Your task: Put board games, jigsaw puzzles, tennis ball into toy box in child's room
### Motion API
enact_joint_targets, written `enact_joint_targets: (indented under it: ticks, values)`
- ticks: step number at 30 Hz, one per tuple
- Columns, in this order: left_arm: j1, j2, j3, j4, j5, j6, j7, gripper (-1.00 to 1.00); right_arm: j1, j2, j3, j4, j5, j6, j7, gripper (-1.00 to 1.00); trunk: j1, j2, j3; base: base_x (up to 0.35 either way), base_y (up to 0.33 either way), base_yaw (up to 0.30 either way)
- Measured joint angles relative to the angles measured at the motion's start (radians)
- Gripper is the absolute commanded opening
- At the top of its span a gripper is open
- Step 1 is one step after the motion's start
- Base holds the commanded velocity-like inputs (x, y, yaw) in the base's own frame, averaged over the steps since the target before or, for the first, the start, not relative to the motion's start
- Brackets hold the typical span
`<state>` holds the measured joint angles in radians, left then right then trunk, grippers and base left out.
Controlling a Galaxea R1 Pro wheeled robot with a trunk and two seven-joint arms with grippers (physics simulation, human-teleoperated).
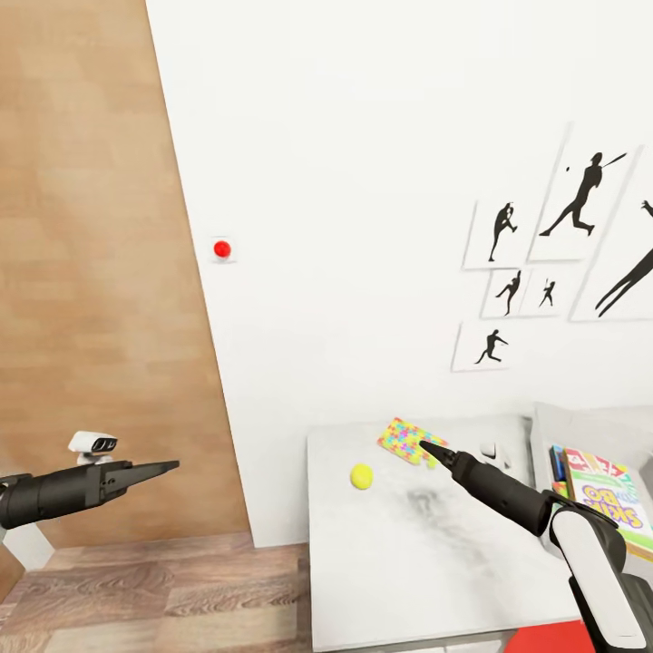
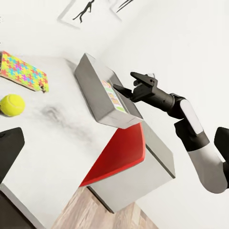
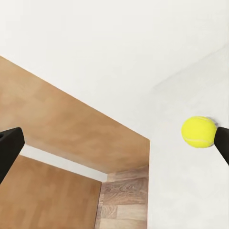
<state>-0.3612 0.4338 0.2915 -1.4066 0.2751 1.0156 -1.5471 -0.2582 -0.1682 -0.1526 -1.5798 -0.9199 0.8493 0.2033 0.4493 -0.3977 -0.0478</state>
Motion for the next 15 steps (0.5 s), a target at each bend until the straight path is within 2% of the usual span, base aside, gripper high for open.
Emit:
enact_joint_targets:
  ticks: [8,12,15]
  values:
    - [0.000,0.000,0.000,0.000,0.000,-0.001,0.000,1.00,0.000,0.001,-0.001,0.000,0.000,-0.001,-0.001,1.00,0.000,0.000,0.000,0.045,0.064,0.000]
    - [0.000,0.000,-0.001,0.000,0.000,-0.002,0.000,1.00,0.000,0.001,0.000,0.001,0.000,-0.002,-0.002,1.00,0.000,0.000,0.000,0.020,0.163,0.000]
    - [0.000,0.000,-0.001,0.000,0.000,-0.002,0.000,1.00,0.000,0.003,0.000,0.001,0.017,-0.002,-0.005,1.00,0.000,0.000,0.000,0.018,0.086,0.000]
